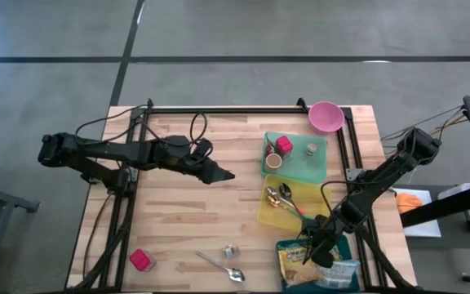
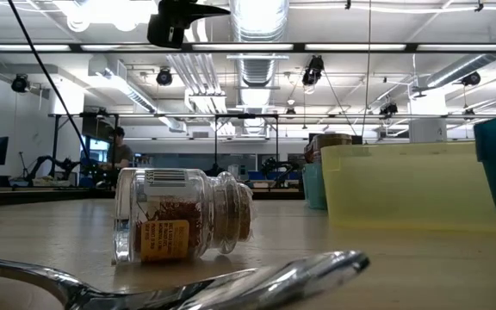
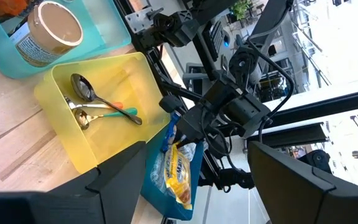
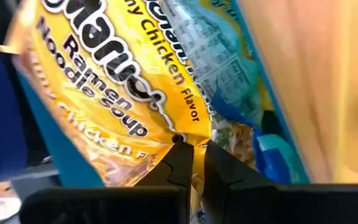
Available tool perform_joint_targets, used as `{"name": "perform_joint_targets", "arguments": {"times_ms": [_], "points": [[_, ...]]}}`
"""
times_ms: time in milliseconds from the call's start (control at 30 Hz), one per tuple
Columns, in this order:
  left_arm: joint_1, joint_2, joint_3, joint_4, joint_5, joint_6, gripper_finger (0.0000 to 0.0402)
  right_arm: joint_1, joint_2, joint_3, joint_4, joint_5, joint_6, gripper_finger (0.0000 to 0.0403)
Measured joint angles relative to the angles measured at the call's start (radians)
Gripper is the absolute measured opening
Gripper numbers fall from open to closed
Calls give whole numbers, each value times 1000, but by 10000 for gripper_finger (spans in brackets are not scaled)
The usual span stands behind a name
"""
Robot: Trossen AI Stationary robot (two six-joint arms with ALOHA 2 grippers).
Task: Pick & Place Food Item
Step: Put the yellow noodle pack into the blue bin
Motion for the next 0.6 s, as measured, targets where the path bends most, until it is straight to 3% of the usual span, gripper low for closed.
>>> {"name": "perform_joint_targets", "arguments": {"times_ms": [600], "points": [[3,0,0,-2,0,0,287,-20,-5,0,-136,59,-39,12]]}}
